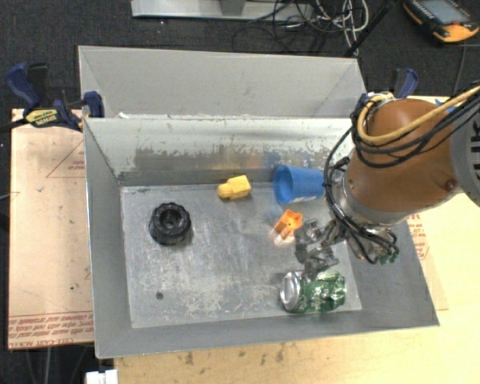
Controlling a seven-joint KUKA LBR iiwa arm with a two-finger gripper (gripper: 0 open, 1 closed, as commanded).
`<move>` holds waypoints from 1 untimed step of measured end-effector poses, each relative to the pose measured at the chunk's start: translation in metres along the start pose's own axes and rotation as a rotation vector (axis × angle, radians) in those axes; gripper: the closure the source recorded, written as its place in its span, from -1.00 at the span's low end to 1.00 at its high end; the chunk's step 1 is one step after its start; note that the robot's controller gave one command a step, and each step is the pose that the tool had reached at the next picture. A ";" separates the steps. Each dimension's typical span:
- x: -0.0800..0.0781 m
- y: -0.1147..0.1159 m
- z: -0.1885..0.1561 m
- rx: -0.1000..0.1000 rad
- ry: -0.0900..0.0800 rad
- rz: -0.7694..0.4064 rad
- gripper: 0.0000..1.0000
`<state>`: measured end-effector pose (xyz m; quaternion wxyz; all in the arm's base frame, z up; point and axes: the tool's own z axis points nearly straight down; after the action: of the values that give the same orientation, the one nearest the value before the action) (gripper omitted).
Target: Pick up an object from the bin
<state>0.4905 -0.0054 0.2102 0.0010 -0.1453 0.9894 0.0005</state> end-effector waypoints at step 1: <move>-0.006 0.001 0.018 0.000 0.000 0.013 1.00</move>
Offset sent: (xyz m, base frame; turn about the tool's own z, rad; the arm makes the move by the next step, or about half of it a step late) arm -0.0006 0.0079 -0.0102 -0.0179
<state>0.4958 -0.0028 0.1919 0.0010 -0.1387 0.9903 0.0005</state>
